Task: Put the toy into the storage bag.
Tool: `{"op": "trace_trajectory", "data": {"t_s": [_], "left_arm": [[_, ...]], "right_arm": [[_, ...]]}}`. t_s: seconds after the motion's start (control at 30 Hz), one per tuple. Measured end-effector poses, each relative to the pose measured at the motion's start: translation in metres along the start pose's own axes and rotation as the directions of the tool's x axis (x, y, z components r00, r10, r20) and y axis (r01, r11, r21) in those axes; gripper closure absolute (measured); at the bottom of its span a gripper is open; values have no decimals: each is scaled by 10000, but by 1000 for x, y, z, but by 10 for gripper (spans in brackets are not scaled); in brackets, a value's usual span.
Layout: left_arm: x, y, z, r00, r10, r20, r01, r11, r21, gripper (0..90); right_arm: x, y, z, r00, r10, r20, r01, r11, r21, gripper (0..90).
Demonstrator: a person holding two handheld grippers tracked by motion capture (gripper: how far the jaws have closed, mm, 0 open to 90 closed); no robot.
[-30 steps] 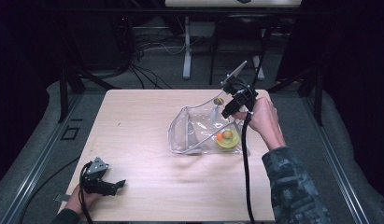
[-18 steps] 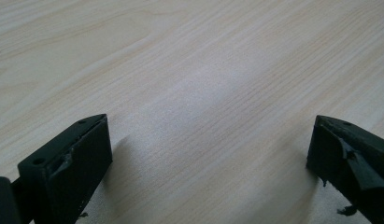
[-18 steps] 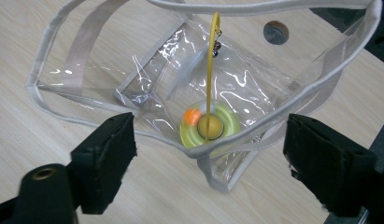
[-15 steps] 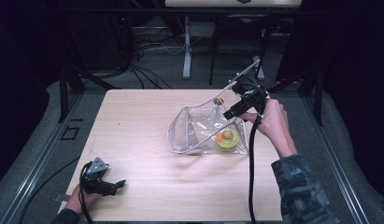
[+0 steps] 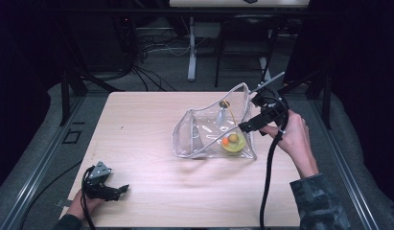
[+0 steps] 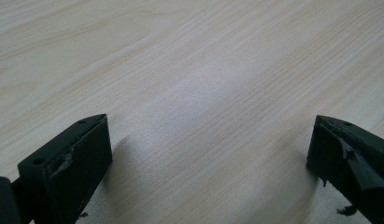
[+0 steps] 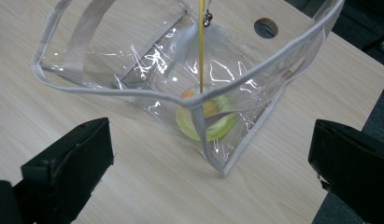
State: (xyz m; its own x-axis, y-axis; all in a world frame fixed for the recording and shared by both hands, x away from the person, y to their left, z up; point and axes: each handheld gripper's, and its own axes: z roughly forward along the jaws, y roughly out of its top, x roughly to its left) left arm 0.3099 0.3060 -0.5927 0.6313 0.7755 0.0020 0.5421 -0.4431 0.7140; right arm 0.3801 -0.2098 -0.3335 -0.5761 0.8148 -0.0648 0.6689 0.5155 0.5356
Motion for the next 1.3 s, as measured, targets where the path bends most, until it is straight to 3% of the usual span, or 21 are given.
{"op": "trace_trajectory", "data": {"t_s": [0.43, 0.77, 1.3], "left_arm": [[0, 0, 0, 10000, 5, -7, -5, 10000, -1, 0], [0, 0, 0, 10000, 12, 36, -12, 10000, 26, 0], [0, 0, 0, 10000, 8, 45, -8, 10000, 32, 0]], "right_arm": [[-9, -45, 7, 9993, 361, -14, -361, 9993, -100, 0], [-17, -80, 22, 9966, 750, -340, -752, 9972, -43, 0], [-22, -128, 55, 9941, 1080, 49, -1081, 9940, 177, 0]]}}
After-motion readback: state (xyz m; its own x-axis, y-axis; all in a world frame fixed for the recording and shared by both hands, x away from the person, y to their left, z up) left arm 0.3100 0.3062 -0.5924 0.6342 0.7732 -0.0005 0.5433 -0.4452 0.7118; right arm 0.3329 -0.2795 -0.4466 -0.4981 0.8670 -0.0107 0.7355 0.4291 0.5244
